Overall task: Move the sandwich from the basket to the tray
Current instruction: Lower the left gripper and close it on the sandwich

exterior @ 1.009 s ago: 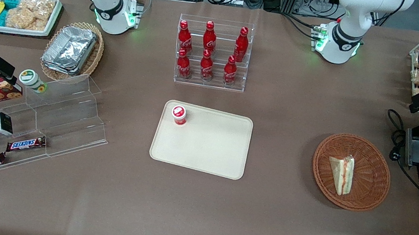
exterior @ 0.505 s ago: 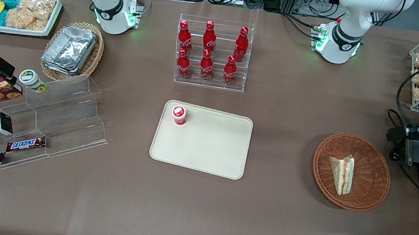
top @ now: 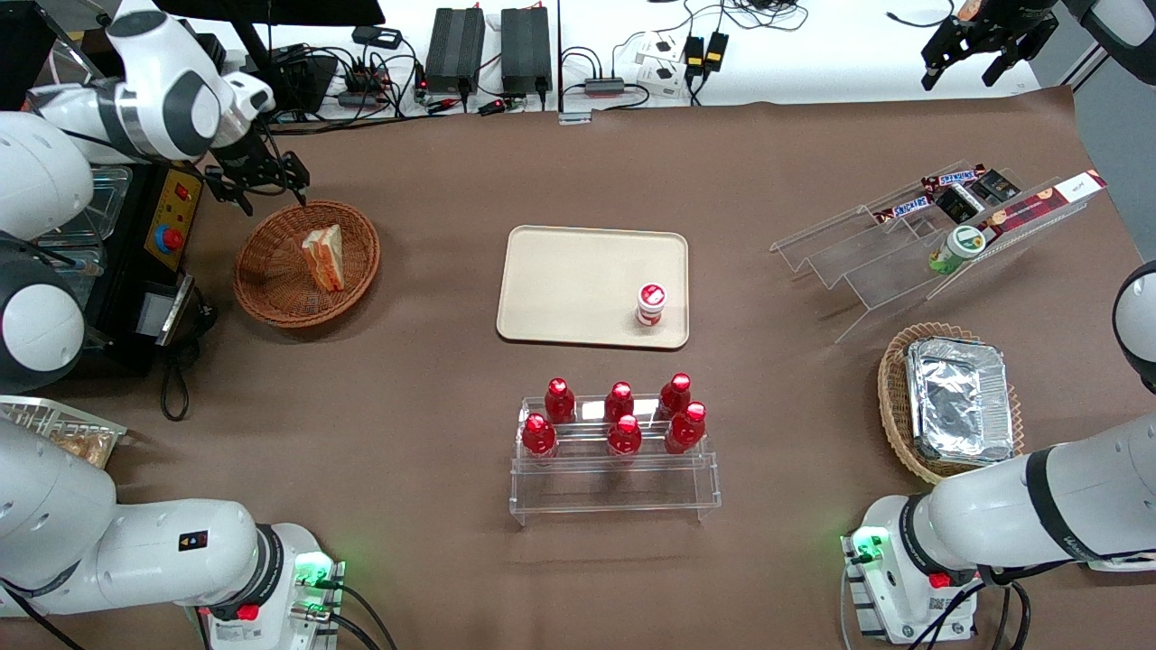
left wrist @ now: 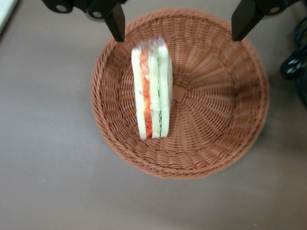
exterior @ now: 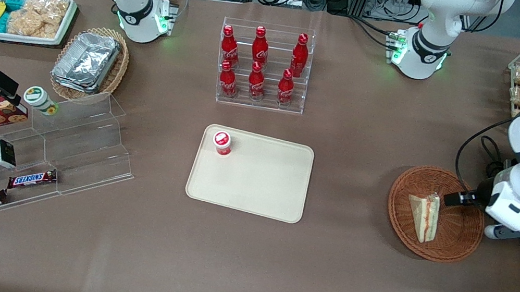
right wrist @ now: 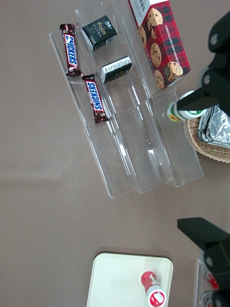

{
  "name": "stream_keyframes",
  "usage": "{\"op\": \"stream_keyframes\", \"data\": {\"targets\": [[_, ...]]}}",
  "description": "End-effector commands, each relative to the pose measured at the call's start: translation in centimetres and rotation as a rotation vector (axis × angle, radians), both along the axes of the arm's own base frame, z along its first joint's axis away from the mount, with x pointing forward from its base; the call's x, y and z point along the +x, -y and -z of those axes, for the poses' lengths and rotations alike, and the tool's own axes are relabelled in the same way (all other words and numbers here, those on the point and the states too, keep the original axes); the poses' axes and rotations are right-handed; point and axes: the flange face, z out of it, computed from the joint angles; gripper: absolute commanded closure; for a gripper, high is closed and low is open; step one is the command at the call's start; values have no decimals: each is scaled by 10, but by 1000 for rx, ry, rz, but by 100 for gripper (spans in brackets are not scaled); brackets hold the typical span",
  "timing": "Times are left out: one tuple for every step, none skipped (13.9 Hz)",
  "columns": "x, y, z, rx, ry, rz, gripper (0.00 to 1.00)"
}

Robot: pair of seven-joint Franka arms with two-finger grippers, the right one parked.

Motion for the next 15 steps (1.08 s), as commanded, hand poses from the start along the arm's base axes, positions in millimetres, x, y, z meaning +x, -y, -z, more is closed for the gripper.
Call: {"op": "stream_keyframes", "data": {"targets": [[-2,14,34,0,2,3,0],[-4,14,48,-1,11,2,0],[-7,15,64,-1,21,3,0],[-10,18,75,-1,31,8,0],[-13,19,86,-2,31,9,0],[-13,20,94,-2,34,10,0],[-13,25,101,-3,33,17,1],[-13,26,103,-5,37,19,7],[-13,26,103,-5,37,19,21],[-12,26,102,-5,39,17,36],[-12,26,100,-5,42,10,53],[-11,26,97,-5,45,-2,67],[-10,26,91,-5,50,-7,76],[-7,26,81,-5,69,-10,80],[-2,26,64,-5,90,-10,82]]}}
